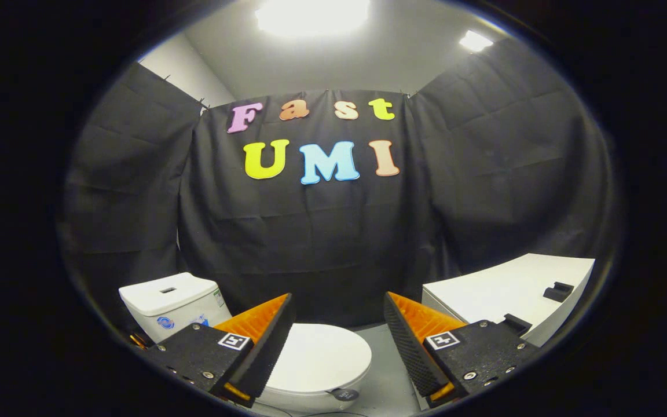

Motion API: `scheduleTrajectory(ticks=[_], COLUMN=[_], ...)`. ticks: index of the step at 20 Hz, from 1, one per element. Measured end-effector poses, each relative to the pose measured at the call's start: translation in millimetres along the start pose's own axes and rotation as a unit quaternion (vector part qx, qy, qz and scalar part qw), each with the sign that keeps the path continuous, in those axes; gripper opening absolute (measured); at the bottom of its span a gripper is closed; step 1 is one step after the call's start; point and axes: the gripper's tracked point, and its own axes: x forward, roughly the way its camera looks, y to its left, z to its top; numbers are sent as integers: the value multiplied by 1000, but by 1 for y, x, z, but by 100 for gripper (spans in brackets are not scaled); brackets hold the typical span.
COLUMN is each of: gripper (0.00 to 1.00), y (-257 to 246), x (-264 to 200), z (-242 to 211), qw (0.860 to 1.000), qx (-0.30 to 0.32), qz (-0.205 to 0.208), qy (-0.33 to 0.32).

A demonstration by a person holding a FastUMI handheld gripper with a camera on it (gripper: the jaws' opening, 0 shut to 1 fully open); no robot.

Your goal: Open the toilet lid.

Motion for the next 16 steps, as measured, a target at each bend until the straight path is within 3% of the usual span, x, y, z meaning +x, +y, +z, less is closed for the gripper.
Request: scheduleTrajectory(ticks=[5, 16], gripper=[94, 95], y=[-8, -26], x=[11, 19], z=[-7, -97], qw=[995, 959], qx=[90, 269], qz=[-29, -84], qy=[-1, 34])
